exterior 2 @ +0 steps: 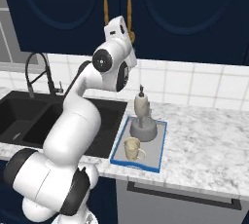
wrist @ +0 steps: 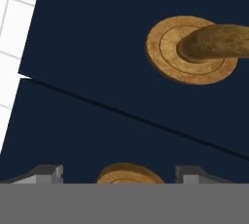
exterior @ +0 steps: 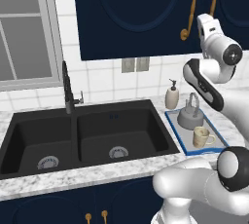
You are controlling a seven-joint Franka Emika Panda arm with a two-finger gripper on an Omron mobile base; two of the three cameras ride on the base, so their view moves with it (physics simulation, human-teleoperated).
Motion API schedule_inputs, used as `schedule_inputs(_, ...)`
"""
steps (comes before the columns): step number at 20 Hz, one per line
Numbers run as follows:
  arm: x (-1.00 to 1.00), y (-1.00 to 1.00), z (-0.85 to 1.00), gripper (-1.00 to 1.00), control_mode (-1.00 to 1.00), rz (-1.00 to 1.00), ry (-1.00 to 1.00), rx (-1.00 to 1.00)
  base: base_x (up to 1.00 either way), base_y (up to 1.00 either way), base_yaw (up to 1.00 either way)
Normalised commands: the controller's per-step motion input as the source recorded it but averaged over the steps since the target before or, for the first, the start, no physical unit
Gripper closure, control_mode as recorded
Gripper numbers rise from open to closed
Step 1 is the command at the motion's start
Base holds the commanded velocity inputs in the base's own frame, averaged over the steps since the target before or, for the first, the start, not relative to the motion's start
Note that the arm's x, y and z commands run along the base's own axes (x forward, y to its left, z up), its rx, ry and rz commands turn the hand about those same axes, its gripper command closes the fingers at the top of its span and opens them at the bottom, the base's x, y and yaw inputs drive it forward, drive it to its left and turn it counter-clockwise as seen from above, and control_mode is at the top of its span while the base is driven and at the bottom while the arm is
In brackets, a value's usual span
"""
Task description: Pick the kettle from the counter and place it on the tray. Then pick the mug from the cabinet and place it on the tray. Then close the cabinet doors.
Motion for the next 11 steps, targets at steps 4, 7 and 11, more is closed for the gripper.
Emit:
schedule_inputs(4, 0.99, 0.11, -0.07, -1.00, -1.00, 0.02, 0.16, 0.02, 0.00, 0.00, 0.00)
schedule_inputs(7, 1.00, 0.05, -0.17, -1.00, -1.00, 0.00, 0.20, 0.00, 0.00, 0.00, 0.00)
schedule_inputs(11, 1.00, 0.03, -0.19, -1.00, -1.00, 0.00, 0.28, 0.00, 0.00, 0.00, 0.00)
